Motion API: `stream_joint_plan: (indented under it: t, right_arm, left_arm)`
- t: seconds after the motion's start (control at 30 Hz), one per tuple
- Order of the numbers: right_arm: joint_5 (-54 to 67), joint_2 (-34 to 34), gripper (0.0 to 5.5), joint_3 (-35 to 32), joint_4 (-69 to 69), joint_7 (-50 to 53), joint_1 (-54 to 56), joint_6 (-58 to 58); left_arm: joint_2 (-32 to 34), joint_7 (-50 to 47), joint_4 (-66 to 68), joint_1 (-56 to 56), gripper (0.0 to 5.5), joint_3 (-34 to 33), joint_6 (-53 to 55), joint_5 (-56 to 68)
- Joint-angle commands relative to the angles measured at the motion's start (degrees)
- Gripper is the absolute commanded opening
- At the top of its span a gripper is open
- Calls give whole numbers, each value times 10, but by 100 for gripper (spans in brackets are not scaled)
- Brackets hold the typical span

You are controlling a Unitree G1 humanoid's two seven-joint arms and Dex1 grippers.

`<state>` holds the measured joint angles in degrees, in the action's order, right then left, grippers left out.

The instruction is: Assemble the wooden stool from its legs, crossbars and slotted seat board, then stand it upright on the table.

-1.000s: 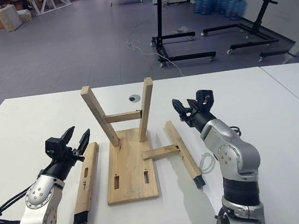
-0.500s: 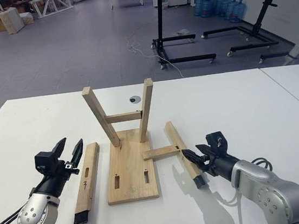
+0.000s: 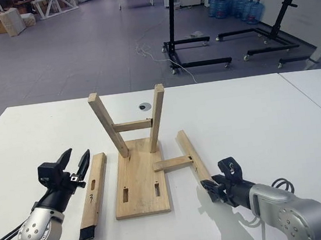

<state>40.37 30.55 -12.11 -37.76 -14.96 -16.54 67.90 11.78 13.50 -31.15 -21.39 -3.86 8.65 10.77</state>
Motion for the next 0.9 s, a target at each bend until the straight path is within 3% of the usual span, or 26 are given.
stream_joint_plan:
  t: [0.03, 0.13, 0.37, 0.5, 0.63, 0.7, 0.8, 0.9]
  right_arm:
    - [-27, -7, 161, 17, 42, -6, 16, -34]
    - [-40, -14, 107, 14, 69, -17, 17, -72]
    - [5, -38, 103, -60, 158, -68, 77, -123]
    - [74, -28, 103, -104, 247, -148, 155, -130]
    - [315, -8, 103, -190, 369, -243, 317, -26]
    - [417, -7, 103, -205, 365, -254, 351, -1]
    - [575, -8, 103, -186, 327, -231, 367, 6]
    - [684, -5, 103, -118, 271, -222, 368, 11]
  left_arm:
    - [6, 6, 11, 23, 270, -1, 10, 5]
    - [6, 11, 18, 35, 270, -5, 6, 14]
    - [-6, 44, 11, 34, 270, -7, -15, 76]
    - [-15, 97, -1, 32, 270, -23, 6, 212]
    - [38, 212, -33, 38, 270, -44, 69, 416]
    - [75, 256, -35, 62, 270, -64, 100, 491]
    - [124, 297, -39, 89, 300, -96, 145, 600]
    - [165, 321, -46, 119, 338, -116, 192, 721]
